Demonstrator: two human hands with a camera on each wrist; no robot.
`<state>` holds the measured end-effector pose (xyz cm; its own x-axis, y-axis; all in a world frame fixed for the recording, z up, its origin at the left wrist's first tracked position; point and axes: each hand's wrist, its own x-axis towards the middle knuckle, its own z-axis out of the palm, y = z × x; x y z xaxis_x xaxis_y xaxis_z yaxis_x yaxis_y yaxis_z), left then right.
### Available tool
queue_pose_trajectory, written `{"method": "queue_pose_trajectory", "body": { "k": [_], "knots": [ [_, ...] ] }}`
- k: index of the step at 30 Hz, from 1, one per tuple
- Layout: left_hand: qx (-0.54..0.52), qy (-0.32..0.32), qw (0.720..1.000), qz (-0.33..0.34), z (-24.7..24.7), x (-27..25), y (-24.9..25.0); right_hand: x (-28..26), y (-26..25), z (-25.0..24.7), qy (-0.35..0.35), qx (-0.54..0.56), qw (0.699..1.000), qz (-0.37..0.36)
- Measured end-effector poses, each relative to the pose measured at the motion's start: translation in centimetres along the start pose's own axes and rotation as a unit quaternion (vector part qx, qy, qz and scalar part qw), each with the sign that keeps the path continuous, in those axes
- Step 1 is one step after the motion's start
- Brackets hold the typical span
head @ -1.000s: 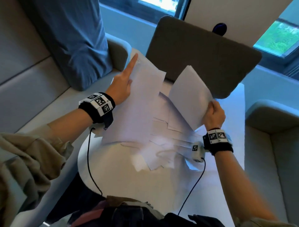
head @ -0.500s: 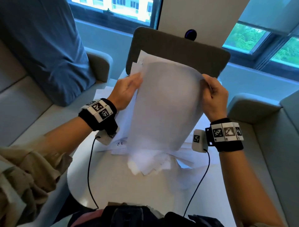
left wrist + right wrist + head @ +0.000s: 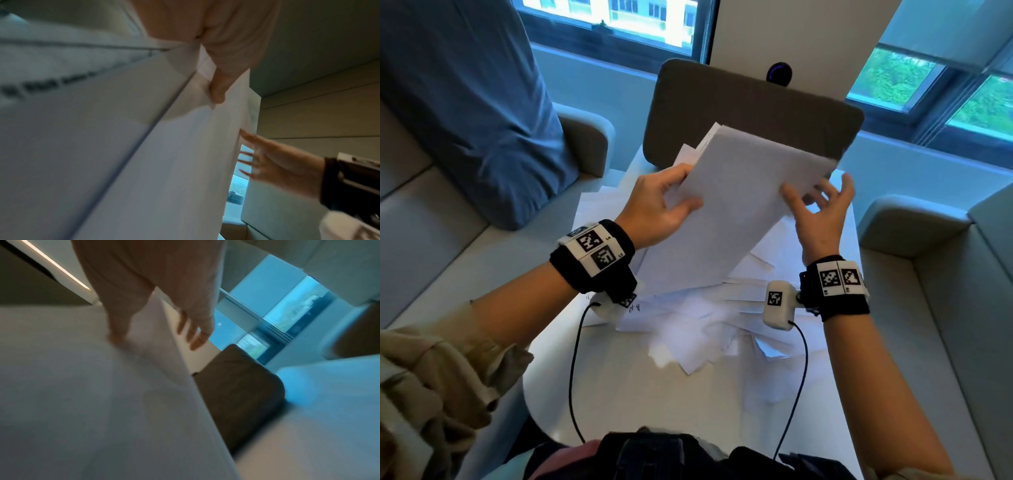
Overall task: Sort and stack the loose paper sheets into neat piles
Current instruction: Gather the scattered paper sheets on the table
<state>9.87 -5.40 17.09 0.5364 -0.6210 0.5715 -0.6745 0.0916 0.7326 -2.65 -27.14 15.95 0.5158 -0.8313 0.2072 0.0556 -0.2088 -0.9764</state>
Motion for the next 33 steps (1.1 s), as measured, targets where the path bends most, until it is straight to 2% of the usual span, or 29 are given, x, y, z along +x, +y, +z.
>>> {"method": "queue_pose_trajectory", "body": {
  "k": [2, 5, 7, 10, 12, 15, 18, 21, 22, 24, 26, 29, 31, 33],
  "knots": [
    [-0.021, 0.001, 1.000, 0.002, -0.5, 0.3, 0.3, 0.0, 1.6, -0.1, -0.044, 0.045, 0.995, 0.076],
    [-0.053, 0.037, 0.998, 0.002, -0.7, 0.7, 0.6, -1.0, 3.3, 0.1, -0.154, 0.074, 0.979, 0.116],
    [-0.059, 0.077, 0.995, 0.006, -0.5, 0.9, 0.5, -2.0, 4.1, 0.6, -0.200, 0.107, 0.965, 0.132],
    [-0.054, 0.131, 0.990, 0.009, -0.3, 1.0, -0.5, -3.5, 4.2, 1.3, -0.207, 0.126, 0.960, 0.144],
    [-0.083, 0.135, 0.987, -0.015, -0.3, 0.9, -1.7, -4.0, 4.3, 1.4, -0.184, 0.108, 0.966, 0.146],
    [-0.146, 0.075, 0.984, -0.071, 0.1, 0.2, -4.1, -4.5, 4.2, 1.2, -0.131, 0.048, 0.979, 0.146],
    [-0.162, 0.003, 0.968, -0.192, 0.8, -1.2, -6.6, -4.2, 4.9, 0.2, -0.036, -0.030, 0.991, 0.122],
    [-0.011, -0.073, 0.965, -0.253, 1.2, -3.4, -9.3, -3.9, 5.5, -1.1, 0.032, -0.086, 0.991, 0.094],
    [0.051, -0.111, 0.955, -0.269, 1.3, -4.3, -10.2, -3.8, 5.6, -1.6, 0.045, -0.100, 0.990, 0.089],
    [0.148, -0.187, 0.916, -0.322, 1.7, -5.8, -11.8, -3.8, 5.6, -2.4, 0.060, -0.116, 0.987, 0.090],
    [0.222, -0.267, 0.861, -0.372, 2.7, -7.3, -13.3, -3.8, 5.6, -3.0, 0.060, -0.113, 0.987, 0.096],
    [0.253, -0.339, 0.796, -0.432, 4.6, -9.0, -15.1, -3.8, 5.7, -3.5, 0.065, -0.112, 0.987, 0.096],
    [0.246, -0.332, 0.785, -0.461, 5.7, -9.7, -15.7, -4.0, 5.6, -3.6, 0.065, -0.114, 0.987, 0.096],
    [0.236, -0.300, 0.790, -0.480, 6.4, -9.9, -15.7, -4.2, 5.5, -3.7, 0.062, -0.113, 0.987, 0.094]
  ]
}}
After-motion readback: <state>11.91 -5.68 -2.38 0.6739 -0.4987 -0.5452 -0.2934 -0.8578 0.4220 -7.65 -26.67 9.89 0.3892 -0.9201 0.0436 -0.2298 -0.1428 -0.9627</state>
